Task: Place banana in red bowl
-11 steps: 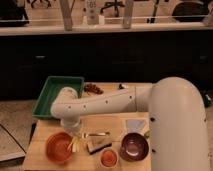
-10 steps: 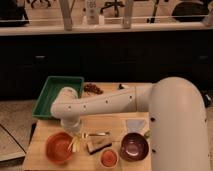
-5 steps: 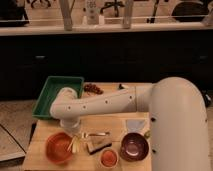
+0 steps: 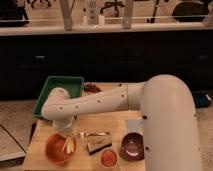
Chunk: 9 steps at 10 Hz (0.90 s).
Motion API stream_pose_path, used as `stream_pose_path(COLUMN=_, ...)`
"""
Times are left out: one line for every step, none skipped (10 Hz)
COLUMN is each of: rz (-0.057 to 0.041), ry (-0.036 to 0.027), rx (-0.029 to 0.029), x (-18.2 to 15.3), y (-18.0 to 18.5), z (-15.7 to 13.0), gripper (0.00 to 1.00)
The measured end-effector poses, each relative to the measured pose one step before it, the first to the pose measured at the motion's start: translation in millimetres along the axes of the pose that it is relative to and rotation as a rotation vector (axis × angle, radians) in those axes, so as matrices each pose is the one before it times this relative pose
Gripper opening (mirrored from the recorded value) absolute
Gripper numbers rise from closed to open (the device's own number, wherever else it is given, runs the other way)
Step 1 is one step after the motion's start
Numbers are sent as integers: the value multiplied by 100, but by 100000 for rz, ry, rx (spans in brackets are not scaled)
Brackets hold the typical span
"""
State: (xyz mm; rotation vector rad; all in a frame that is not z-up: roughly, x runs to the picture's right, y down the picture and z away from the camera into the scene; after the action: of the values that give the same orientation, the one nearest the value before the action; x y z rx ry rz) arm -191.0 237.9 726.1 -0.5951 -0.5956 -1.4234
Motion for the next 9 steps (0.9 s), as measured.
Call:
stream_pose_path(rz=-1311, ry=118, rx=404, x=-270, y=-361, z=-50, gripper=0)
stream_pose_path(rz=-1406, ry=397, rx=965, x=-228, y=-512, z=-94, gripper=0)
stream_pose_path(rz=-1516, ry=121, rx=717, x=-251, y=-436, z=-16, gripper=0)
stream_pose_path(rz=-1426, ry=206, rx=663, x=-115, y=-372, z=-39, gripper=0)
stream_pose_path(rz=-1849, ry=40, rx=887, x=-59, y=-448, z=-23, gripper=0)
stream_pose_path(rz=-1429, ry=-58, rx=585, x=7, y=-345, z=25, gripper=1)
stream_pose_path(rz=-1614, ry=-376, rx=658, x=-31, y=-458, z=64, gripper=5)
stream_pose_path(rz=-1801, ry=-599, rx=595, x=-9, y=-489, z=75, gripper=17)
stream_pose_path(rz=-864, ry=-373, rx=323, x=42, y=-181, z=48, gripper=25)
